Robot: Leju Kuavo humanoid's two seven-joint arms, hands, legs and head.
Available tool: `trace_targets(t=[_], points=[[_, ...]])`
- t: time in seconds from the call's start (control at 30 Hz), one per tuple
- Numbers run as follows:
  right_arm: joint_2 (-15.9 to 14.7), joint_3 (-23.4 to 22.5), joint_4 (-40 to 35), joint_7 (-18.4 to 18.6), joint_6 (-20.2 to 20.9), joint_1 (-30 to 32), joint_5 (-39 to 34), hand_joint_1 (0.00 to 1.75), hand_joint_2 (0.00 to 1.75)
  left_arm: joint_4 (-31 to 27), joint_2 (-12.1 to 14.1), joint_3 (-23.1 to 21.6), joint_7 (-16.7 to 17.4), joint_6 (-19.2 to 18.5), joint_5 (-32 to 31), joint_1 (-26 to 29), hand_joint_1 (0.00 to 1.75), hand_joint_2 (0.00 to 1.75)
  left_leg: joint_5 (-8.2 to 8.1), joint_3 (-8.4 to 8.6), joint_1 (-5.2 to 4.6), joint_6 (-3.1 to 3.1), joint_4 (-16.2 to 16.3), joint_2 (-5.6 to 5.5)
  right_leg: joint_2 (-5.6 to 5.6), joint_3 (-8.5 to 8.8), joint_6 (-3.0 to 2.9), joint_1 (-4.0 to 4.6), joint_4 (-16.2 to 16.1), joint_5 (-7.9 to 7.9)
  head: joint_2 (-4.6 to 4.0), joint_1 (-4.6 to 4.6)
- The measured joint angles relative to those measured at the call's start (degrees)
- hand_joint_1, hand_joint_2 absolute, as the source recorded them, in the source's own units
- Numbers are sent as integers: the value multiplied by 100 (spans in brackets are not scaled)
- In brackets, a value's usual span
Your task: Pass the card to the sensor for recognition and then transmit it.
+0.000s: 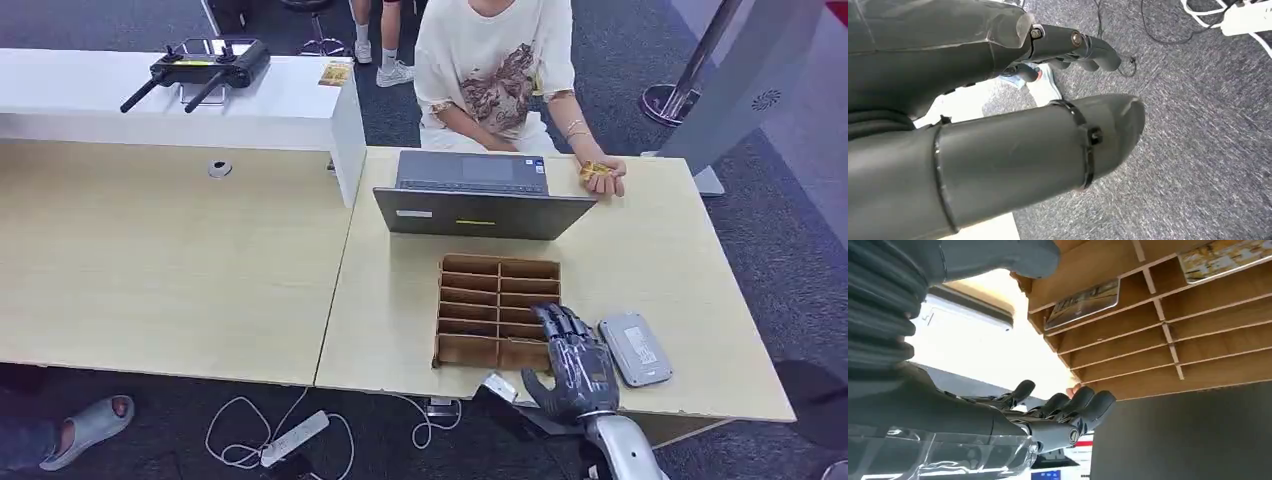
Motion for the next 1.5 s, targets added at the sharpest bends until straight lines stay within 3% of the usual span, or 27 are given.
trace_targets(t=[0.13, 0.3, 0.53, 1.5], points=[[26, 2, 2, 11, 39, -47, 68, 44, 175, 0, -15, 0, 2, 0, 4, -4, 0, 0, 0, 0, 0, 0, 0, 0, 0, 0, 0, 0, 0, 0, 0, 0], [81, 0, 42, -35, 48, -130, 166, 54, 175, 0, -33, 0, 2, 13, 55, -3, 0, 0, 0, -1, 0, 0, 0, 0, 0, 0, 0, 0, 1, 0, 0, 0], [109, 22, 153, -35, 39, -261, 374, 47, 175, 0, -46, 0, -2, 44, 79, 4, 0, 0, 0, -1, 0, 0, 0, -1, 0, 0, 0, 0, 1, 0, 0, 0], [308, 170, 647, 55, 52, -596, 577, 51, 175, 0, -44, 0, -15, 13, 162, 9, 0, 0, 0, -1, 0, 0, 0, -1, -1, 0, 0, 0, 1, 0, 0, 0]])
